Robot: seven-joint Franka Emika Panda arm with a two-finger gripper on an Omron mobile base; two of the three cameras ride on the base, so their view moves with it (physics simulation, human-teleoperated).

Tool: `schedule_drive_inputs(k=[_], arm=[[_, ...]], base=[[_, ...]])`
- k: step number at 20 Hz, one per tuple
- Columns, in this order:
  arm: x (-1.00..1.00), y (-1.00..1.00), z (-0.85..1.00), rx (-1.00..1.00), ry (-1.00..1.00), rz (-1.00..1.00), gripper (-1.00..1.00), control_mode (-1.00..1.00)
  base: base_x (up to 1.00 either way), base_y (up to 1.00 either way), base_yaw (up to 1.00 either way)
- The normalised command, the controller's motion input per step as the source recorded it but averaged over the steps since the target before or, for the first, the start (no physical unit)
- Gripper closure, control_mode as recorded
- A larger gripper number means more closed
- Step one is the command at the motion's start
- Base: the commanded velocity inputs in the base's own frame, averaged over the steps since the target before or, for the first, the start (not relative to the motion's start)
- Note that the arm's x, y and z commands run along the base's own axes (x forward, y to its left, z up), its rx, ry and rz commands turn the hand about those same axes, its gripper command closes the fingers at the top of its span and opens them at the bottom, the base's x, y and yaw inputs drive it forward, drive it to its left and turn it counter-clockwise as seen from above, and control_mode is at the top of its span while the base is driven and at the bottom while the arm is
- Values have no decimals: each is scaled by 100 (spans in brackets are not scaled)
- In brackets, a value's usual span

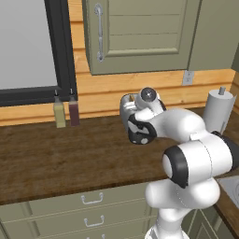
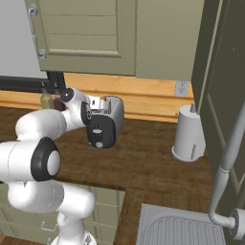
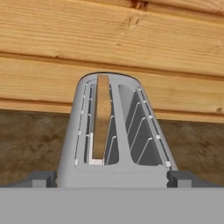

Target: Start the toaster. Once the lever pops up, take the bread to the plate on the dining counter.

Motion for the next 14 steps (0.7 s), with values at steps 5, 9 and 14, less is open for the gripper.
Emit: schedule_drive_inputs(k=[5, 9, 14], arm=[[16, 0, -4, 0, 0, 0, -100, -100], [6, 0, -4, 0, 0, 0, -100, -100], [0, 0, -10, 0, 0, 0, -100, -100]], base=[[0, 0, 0], [0, 0, 0], [0, 0, 0]])
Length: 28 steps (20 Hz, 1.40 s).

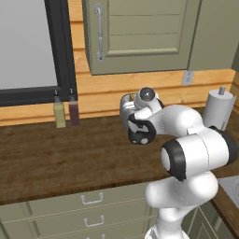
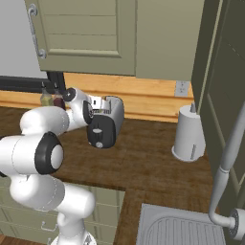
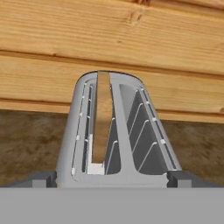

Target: Start the toaster. Once the lever pops up, take the bread to the plate on the dining counter.

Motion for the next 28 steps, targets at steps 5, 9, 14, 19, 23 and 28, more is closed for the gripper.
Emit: schedule_drive_inputs(k=[5, 9, 14, 19, 23, 28], arm=[[1, 0, -7, 0, 0, -1, -100, -100], [10, 0, -1, 0, 0, 0, -100, -100], [15, 0, 0, 0, 0, 0, -100, -100], [15, 0, -3, 0, 0, 0, -100, -100], [7, 0, -7, 0, 0, 0, -100, -100], [13, 1, -5, 0, 0, 0, -100, -100]], base=[[0, 0, 0], [0, 0, 0], [0, 0, 0], [0, 0, 0], [0, 0, 0], [0, 0, 0]])
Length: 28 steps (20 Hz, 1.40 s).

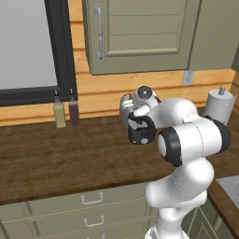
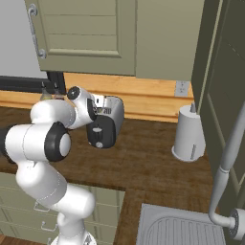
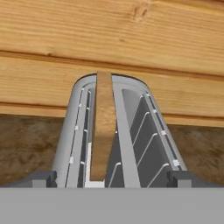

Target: Start the toaster. Once the lever pops up, take the bread to the plate on the dining counter.

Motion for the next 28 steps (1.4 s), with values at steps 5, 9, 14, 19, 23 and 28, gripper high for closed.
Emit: schedule_drive_inputs(k=[5, 9, 14, 19, 23, 28], arm=[[10, 5, -1, 0, -1, 0, -100, -100], [1, 8, -1, 0, 0, 0, -100, -100], [1, 6, -4, 0, 0, 0, -100, -100], [14, 0, -11, 0, 0, 0, -100, -100], [25, 0, -12, 0, 0, 0, -100, -100], [24, 0, -16, 0, 0, 0, -100, -100]], base=[[0, 0, 0], [0, 0, 0], [0, 0, 0], [0, 0, 0], [0, 0, 0], [0, 0, 0]])
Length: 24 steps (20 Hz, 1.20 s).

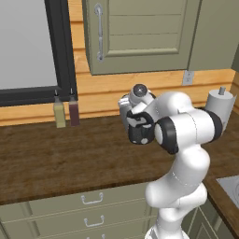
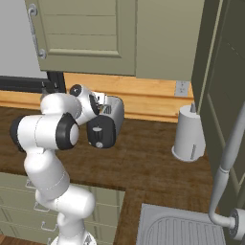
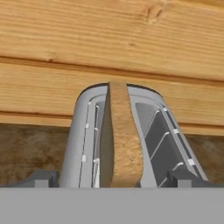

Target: Start the toaster. Once the lever pops up, take the bread to the plate on the dining counter.

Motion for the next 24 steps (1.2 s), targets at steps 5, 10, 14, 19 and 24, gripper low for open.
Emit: schedule_drive_inputs(k=[5, 10, 14, 19, 24], arm=[[3, 0, -22, 0, 0, 0, -100, -100], [0, -4, -22, 0, 0, -1, -100, -100], [0, -22, -17, 0, 0, -3, -100, -100], [0, -29, -12, 0, 0, -5, -100, -100], [0, -2, -18, 0, 0, -4, -100, -100]], base=[[0, 0, 0], [0, 0, 0], [0, 0, 0], [0, 0, 0], [0, 0, 0]])
